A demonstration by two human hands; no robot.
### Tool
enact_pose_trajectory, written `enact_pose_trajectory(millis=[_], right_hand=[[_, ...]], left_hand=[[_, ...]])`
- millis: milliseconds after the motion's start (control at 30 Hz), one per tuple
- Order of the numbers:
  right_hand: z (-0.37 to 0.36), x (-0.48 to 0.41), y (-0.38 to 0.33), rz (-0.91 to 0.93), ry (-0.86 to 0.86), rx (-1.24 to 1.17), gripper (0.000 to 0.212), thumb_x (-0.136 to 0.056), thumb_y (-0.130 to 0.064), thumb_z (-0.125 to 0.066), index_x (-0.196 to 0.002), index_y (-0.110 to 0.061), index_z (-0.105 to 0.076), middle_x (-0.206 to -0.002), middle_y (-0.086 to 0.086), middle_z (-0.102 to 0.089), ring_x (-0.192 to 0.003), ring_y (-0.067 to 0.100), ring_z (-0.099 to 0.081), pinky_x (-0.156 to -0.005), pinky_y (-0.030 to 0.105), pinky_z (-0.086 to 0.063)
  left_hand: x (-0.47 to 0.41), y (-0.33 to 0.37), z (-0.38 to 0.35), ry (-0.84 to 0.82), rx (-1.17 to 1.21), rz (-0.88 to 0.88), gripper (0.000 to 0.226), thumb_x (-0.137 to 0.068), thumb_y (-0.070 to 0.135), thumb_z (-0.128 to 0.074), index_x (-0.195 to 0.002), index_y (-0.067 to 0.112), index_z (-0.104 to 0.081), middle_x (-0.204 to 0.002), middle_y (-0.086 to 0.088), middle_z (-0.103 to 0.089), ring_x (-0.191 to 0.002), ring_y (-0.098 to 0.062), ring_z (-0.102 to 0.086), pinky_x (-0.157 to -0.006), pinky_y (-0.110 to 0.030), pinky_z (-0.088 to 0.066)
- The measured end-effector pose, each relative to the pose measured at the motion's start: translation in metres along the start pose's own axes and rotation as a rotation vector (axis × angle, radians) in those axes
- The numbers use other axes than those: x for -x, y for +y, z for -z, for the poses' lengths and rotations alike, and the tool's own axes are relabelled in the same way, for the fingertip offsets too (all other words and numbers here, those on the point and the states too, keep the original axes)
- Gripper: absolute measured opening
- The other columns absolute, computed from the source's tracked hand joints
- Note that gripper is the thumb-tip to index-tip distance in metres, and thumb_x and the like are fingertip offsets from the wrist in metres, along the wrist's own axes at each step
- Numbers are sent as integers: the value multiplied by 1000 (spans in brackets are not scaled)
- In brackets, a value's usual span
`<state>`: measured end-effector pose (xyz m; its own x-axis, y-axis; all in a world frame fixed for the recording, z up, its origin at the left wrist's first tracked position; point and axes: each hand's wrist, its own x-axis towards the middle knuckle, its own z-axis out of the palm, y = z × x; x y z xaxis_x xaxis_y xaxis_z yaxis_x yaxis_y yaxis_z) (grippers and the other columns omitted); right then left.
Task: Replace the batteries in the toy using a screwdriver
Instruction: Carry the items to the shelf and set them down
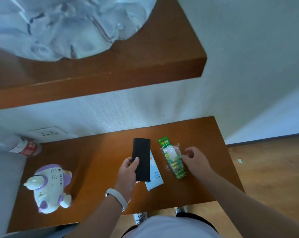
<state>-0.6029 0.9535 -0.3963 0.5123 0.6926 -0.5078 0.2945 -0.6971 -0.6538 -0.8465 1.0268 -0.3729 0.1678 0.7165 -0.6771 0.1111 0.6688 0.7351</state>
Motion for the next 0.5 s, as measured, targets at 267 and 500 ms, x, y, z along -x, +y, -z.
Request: enact_pose_trajectory(millis=[267, 500], right_hand=[[16, 30, -61, 159, -158, -145, 10, -97, -33, -53, -104, -27, -57, -97, -2, -65, -81, 11, -68, -57, 17, -52], [-5, 56, -108, 229, -372, -253, 26, -100, -47, -46, -102, -24, -59, -85, -1, -64, -73, 10, -61, -63, 21, -50]], left_hand=[[28, 26, -17, -33, 61, -72, 26, -98, 38, -60, -114, 18, -63, -99, -11, -73, -99, -33, -72, -72, -36, -60], [54, 40, -18, -41, 135, -144, 37, -91, 47, -61, -113, 17, -64, -96, -9, -74, -92, -28, -74, -71, -34, -60]])
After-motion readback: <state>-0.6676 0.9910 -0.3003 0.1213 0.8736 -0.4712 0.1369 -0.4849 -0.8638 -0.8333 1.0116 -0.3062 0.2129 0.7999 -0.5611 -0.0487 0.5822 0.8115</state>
